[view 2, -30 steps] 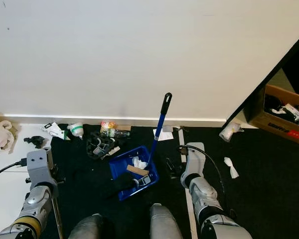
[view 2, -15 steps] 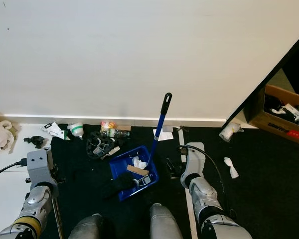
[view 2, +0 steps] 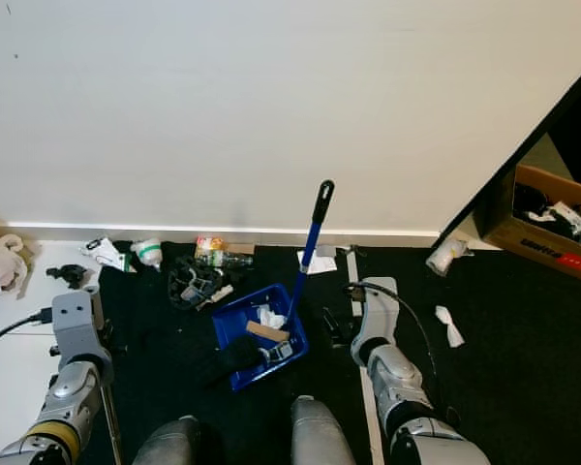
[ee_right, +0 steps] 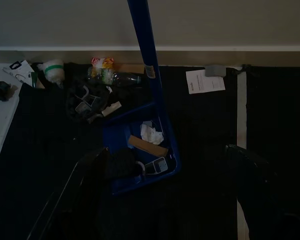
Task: Sweep floor
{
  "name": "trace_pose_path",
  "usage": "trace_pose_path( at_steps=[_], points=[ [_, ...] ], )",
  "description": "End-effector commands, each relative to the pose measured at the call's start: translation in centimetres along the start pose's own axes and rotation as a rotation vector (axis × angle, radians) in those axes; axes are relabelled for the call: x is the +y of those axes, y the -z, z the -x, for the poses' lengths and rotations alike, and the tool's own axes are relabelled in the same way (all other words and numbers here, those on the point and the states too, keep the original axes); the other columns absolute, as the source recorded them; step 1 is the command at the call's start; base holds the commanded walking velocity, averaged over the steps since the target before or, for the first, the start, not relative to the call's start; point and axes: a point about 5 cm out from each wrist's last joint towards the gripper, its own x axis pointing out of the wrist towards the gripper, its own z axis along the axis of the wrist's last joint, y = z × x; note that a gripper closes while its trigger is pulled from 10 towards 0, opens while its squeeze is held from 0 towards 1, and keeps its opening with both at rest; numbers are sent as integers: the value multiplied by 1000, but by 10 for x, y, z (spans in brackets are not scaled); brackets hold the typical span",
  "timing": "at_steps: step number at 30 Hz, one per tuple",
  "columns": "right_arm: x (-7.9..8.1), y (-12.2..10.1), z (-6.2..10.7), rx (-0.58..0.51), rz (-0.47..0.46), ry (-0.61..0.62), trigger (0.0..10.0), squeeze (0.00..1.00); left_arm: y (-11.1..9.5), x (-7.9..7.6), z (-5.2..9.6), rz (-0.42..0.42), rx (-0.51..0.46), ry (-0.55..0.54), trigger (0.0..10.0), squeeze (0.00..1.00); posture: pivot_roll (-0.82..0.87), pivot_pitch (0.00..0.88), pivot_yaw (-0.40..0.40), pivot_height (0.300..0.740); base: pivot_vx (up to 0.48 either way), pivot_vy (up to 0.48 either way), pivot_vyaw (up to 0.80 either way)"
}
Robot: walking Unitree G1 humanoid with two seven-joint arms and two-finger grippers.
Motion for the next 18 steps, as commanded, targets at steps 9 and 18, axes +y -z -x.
trace_pose_path(
  at_steps=[9, 18],
  points=[
    [-4, 4, 2, 18, -14, 18, 10000, 0, 13, -8, 4, 53, 52, 14, 10000, 0, 15, 96, -48, 740, 0, 0, 0],
    [-4, 4, 2, 17, -17, 19, 10000, 0, 13, -8, 4, 53, 51, 14, 10000, 0, 14, 98, -47, 740, 0, 0, 0]
  ],
)
